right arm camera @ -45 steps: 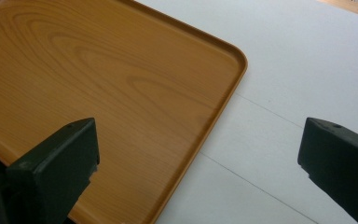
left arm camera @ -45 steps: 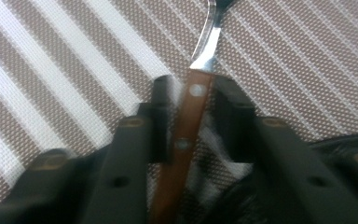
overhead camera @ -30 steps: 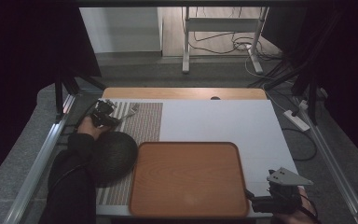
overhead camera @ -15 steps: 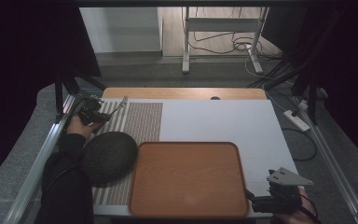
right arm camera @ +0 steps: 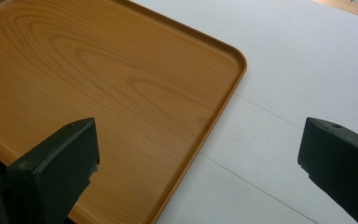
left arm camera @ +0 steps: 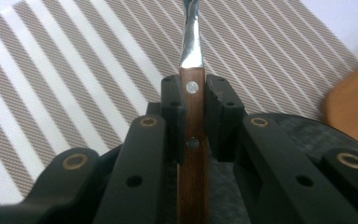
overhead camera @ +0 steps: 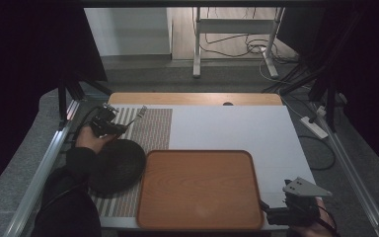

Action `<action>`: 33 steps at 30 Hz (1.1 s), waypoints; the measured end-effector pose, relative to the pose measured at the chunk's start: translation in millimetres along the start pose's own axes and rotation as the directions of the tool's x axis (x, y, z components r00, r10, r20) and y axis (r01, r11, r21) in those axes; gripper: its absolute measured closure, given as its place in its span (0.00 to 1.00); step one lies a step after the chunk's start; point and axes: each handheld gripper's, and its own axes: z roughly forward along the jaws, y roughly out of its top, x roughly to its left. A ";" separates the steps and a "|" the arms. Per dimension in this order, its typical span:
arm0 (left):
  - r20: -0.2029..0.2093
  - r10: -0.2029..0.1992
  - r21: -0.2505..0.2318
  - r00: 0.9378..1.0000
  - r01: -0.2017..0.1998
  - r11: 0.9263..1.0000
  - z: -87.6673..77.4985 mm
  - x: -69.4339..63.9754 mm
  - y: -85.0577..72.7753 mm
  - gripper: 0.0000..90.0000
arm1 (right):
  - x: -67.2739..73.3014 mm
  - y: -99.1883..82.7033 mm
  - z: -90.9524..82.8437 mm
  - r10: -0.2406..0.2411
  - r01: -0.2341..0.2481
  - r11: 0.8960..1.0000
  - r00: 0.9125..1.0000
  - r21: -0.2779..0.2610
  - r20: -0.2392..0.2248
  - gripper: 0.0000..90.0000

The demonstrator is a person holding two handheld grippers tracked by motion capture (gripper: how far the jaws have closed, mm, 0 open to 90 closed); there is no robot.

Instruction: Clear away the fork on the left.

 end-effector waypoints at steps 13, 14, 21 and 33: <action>0.042 0.017 -0.016 0.999 -0.016 1.000 -21.3 -46.1 -22.3 0.87 | 0.6 0.1 -0.1 -0.004 0.004 1.000 1.000 0.003 0.001 0.00; 0.044 0.019 -0.019 0.999 -0.018 1.000 -21.6 -50.0 -23.9 0.87 | 0.6 0.2 -0.1 -0.004 0.004 1.000 1.000 0.003 0.001 0.00; 0.082 0.049 -0.020 0.995 -0.048 0.999 -26.1 -80.9 -30.8 0.87 | 1.0 0.1 0.0 -0.008 0.008 1.000 1.000 0.002 0.000 0.00; 0.167 0.083 -0.014 0.982 -0.082 0.997 -20.4 -140.7 -38.5 0.87 | 2.2 0.2 0.3 -0.020 0.020 1.000 1.000 0.005 0.004 0.00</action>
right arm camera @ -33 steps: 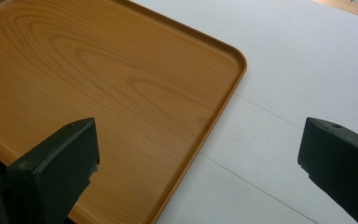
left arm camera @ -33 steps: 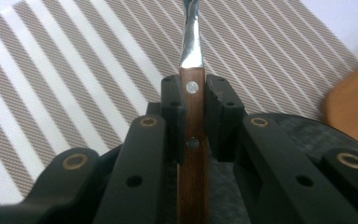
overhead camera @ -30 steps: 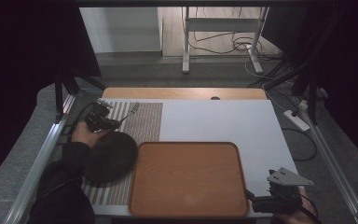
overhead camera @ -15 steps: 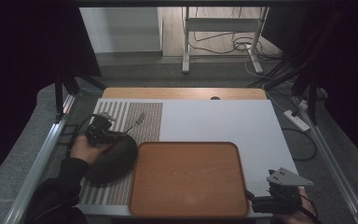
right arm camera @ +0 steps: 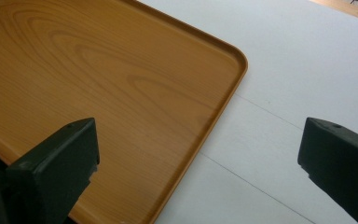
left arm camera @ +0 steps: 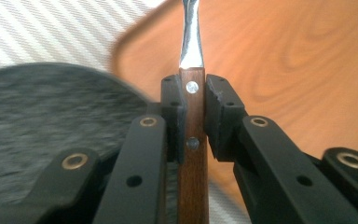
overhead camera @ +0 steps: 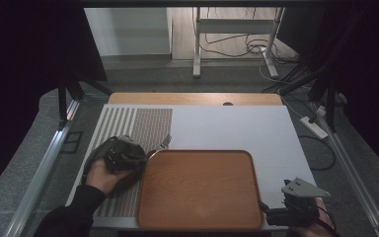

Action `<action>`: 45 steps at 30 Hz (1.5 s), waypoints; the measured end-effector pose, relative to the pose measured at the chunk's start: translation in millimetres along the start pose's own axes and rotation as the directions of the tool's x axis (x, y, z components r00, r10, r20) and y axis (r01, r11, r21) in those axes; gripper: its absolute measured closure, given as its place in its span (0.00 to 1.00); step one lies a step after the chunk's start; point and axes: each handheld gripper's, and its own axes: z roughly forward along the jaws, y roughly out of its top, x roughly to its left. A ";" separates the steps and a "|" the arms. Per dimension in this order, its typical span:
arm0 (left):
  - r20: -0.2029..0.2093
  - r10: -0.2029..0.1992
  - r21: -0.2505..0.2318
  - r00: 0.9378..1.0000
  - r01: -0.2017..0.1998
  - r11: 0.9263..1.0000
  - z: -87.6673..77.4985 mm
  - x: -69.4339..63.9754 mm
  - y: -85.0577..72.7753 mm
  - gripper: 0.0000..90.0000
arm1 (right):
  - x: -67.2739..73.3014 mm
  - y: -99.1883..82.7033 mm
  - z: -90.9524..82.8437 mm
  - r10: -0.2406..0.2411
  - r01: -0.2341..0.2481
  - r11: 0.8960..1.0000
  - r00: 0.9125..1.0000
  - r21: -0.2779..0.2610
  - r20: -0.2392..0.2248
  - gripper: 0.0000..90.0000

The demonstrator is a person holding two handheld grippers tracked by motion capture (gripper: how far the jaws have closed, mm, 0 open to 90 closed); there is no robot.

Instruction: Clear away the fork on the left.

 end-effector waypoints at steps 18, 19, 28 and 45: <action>0.040 0.114 0.147 0.993 -0.119 0.982 51.0 -77.7 -0.6 0.86 | 0.9 0.1 0.6 -0.014 0.014 1.000 1.000 0.007 -0.002 0.00; 0.042 0.122 0.164 0.992 -0.127 0.978 53.8 -79.8 -1.4 0.86 | 0.9 0.1 0.7 -0.015 0.015 1.000 1.000 0.008 -0.004 0.00; 0.042 0.197 0.133 0.979 -0.201 0.971 55.4 -86.4 11.8 0.80 | 1.0 0.4 1.6 -0.018 0.019 1.000 1.000 0.017 -0.007 0.00; 0.080 0.257 0.191 0.963 -0.267 0.944 88.6 -91.7 30.7 0.99 | 0.4 0.1 1.4 -0.015 0.015 1.000 1.000 0.017 -0.008 0.00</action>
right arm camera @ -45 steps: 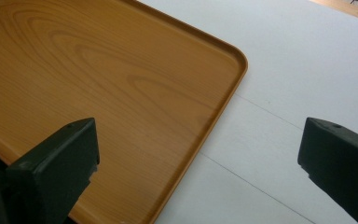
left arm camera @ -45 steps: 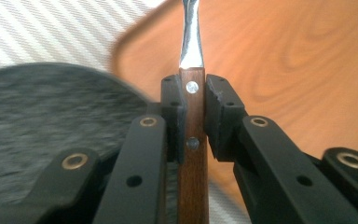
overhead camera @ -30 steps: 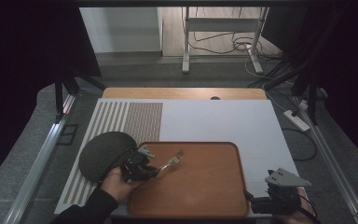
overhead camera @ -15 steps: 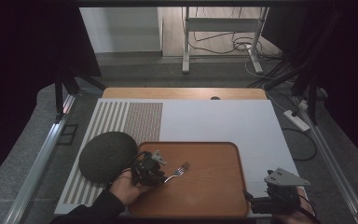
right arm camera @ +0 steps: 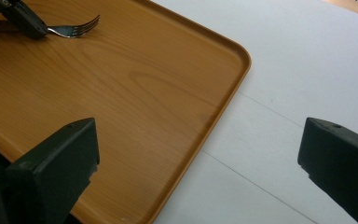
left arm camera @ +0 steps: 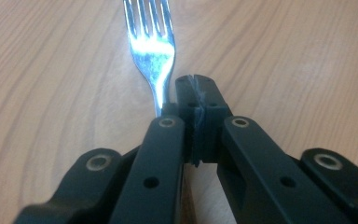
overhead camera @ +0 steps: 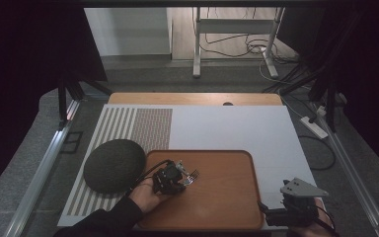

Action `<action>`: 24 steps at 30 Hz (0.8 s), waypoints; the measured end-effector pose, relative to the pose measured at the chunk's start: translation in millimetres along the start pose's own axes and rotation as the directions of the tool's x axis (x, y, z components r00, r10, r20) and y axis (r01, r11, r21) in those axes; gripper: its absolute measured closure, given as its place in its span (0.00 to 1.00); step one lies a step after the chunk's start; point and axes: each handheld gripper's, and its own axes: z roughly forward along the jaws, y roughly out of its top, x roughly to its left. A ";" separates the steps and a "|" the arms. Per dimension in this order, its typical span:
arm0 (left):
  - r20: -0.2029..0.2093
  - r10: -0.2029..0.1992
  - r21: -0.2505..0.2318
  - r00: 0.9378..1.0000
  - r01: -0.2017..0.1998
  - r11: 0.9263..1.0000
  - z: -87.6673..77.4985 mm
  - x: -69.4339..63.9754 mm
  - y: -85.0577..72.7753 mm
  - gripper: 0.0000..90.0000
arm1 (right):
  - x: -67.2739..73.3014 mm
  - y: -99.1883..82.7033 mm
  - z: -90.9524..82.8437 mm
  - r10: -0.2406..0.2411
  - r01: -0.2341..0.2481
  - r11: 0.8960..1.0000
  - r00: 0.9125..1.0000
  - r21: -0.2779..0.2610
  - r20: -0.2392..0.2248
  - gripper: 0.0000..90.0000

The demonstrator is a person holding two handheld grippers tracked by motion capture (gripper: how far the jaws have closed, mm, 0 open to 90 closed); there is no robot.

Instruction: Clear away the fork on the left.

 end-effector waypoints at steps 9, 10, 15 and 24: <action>-0.024 -0.078 -0.006 0.997 0.078 0.997 -5.6 20.1 -9.6 0.99 | -0.1 -0.1 -0.1 -0.001 0.001 1.000 1.000 0.000 -0.001 0.00; -0.025 -0.087 -0.007 0.996 0.087 0.996 -6.4 22.7 -11.1 0.99 | -0.1 -0.1 -0.1 -0.001 0.001 1.000 1.000 -0.001 -0.001 0.00; -0.029 -0.131 -0.013 0.991 0.131 0.991 -9.7 31.8 -18.0 0.99 | 0.0 -0.2 -0.5 -0.001 0.001 1.000 1.000 -0.003 -0.004 0.00; -0.017 -0.165 -0.016 0.986 0.164 0.986 -12.4 40.4 -24.1 0.99 | 0.6 0.0 -0.1 -0.006 0.006 1.000 1.000 -0.002 -0.006 0.00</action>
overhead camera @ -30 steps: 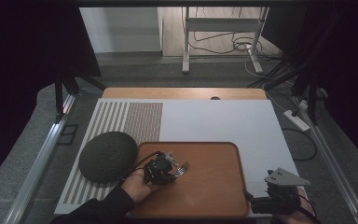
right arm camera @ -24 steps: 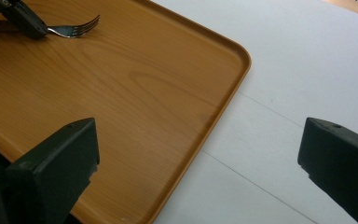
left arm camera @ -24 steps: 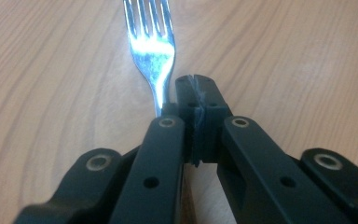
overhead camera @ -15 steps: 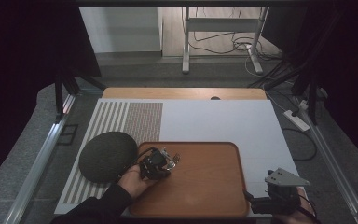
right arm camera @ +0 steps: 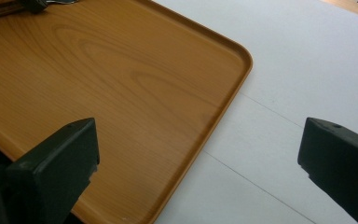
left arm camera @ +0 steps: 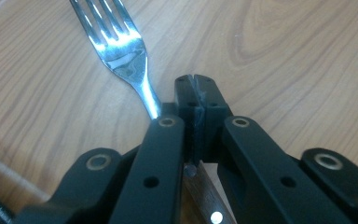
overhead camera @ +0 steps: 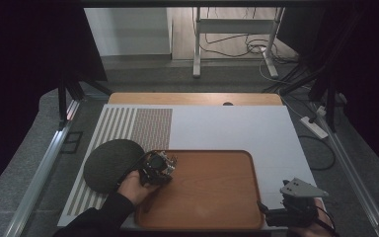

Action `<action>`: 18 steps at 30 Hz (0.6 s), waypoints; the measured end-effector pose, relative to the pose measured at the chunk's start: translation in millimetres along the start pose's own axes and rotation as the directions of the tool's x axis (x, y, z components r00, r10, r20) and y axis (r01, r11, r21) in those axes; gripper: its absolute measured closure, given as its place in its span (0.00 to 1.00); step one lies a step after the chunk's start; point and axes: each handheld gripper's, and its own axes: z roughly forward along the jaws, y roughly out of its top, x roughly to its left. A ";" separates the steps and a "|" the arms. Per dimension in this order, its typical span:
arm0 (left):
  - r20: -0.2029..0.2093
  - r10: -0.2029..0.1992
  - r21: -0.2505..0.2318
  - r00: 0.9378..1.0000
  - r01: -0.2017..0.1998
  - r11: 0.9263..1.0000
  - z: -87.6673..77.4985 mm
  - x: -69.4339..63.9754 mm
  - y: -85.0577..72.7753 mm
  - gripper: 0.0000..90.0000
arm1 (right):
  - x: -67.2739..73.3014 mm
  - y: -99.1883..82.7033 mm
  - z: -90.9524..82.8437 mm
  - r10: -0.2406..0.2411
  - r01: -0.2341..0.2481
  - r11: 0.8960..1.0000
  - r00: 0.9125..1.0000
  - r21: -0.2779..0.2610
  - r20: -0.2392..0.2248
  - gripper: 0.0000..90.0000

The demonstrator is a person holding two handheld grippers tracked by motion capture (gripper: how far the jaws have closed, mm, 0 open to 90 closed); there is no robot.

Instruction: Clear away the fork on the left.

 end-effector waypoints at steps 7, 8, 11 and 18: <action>-0.003 -0.029 0.001 1.000 0.029 1.000 -3.1 9.6 -4.4 0.99 | 0.0 0.0 0.1 -0.002 0.002 1.000 1.000 0.001 -0.002 0.00; -0.005 -0.035 0.001 0.999 0.035 0.999 -3.6 11.3 -5.3 0.99 | 0.0 0.0 0.1 -0.002 0.002 1.000 1.000 0.001 -0.002 0.00; -0.004 -0.051 0.002 0.999 0.051 0.999 -5.4 16.9 -7.8 0.98 | 0.1 0.0 0.1 -0.003 0.003 1.000 1.000 0.002 -0.002 0.00; -0.009 -0.087 0.003 0.996 0.087 0.996 -9.1 27.6 -13.0 0.97 | 0.2 0.0 0.2 -0.005 0.005 1.000 1.000 0.003 -0.004 0.00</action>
